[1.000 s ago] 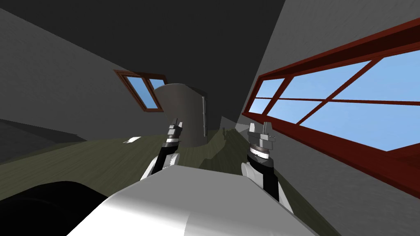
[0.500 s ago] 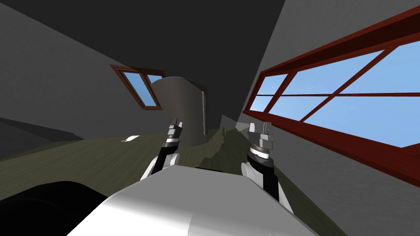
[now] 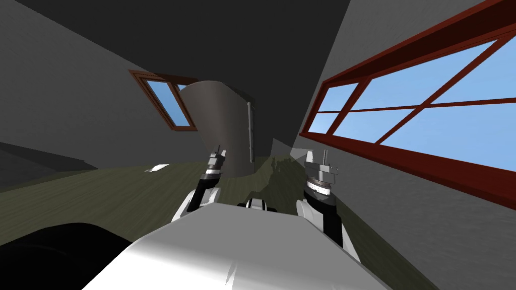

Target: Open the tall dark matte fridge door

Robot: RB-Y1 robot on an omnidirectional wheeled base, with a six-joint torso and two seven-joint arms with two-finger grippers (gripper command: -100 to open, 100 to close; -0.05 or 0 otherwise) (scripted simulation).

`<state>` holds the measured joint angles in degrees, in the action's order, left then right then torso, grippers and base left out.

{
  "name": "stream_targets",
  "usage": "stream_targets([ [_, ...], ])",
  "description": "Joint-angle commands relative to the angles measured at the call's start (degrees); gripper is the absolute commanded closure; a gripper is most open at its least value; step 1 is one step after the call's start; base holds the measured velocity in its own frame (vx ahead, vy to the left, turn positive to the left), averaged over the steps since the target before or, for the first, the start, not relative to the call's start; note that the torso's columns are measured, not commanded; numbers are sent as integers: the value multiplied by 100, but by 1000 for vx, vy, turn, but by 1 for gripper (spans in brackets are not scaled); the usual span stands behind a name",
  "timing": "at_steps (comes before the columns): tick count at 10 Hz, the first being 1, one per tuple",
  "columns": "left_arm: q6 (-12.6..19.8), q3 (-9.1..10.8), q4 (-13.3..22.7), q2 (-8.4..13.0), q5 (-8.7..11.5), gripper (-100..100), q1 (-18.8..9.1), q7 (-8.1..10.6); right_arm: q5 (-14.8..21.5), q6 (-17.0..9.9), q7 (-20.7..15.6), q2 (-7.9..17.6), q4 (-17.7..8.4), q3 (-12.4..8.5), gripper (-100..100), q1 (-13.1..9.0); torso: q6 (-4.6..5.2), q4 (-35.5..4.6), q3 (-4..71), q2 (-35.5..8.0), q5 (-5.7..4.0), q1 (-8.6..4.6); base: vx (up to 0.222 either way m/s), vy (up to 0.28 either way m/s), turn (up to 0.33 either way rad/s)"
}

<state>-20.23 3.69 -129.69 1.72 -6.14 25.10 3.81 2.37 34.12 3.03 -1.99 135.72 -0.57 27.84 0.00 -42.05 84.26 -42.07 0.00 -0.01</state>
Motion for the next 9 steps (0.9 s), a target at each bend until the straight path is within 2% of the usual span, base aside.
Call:
stream_targets([
  [1,145,-11,279,414,-23,-100,-287,-46,0,0,0,0,0,0,0,0,0,-16,26,-14,-1,-2,7,-20,3],
  [5,488,-50,930,766,-95,-100,-986,-173,0,0,0,0,0,0,0,0,0,-23,31,-20,0,-1,14,-31,4],
  [8,817,-86,1543,908,-167,-100,-1618,-296,0,0,0,0,0,0,0,0,0,-23,31,-21,0,0,21,-37,5],
  [9,817,-86,1578,908,-167,-100,-1732,-296,0,0,0,0,0,0,0,0,0,-23,31,-21,0,1,14,-25,2],
])
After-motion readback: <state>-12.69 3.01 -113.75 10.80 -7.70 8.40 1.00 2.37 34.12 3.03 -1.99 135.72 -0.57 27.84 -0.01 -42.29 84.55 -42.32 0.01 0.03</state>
